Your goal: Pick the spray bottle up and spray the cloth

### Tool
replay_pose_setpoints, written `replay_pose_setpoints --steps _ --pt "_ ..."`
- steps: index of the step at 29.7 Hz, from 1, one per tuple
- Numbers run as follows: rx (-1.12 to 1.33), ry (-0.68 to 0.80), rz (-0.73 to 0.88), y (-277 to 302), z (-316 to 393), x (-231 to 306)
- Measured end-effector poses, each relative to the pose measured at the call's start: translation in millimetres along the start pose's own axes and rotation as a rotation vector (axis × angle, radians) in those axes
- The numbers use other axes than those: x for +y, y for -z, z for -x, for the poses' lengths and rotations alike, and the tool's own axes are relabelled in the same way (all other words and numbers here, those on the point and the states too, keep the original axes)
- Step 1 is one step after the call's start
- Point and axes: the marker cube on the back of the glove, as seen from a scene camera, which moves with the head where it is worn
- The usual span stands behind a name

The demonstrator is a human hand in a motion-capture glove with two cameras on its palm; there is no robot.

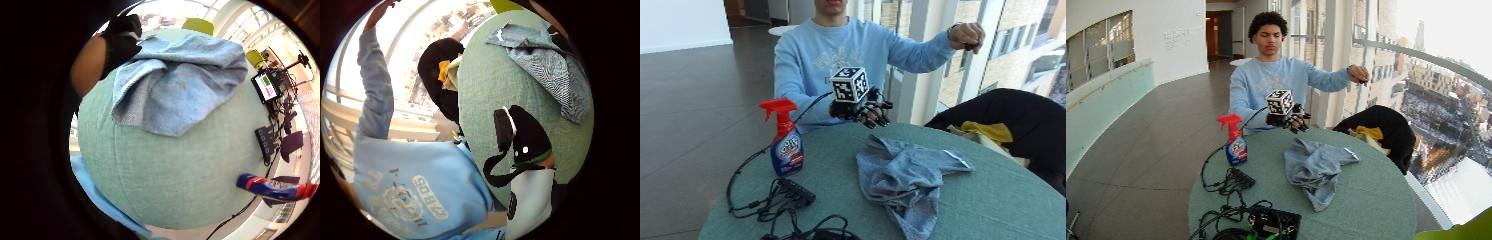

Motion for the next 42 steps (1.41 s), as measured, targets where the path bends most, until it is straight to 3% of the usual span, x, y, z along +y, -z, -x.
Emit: replay_pose_setpoints --steps 34,38,42 --pt "-0.002 -0.106 0.024 6 -23 -6" --pt "-0.013 -0.151 -0.050 18 -22 13" --pt "-0.035 -0.237 -0.235 40 -21 44"
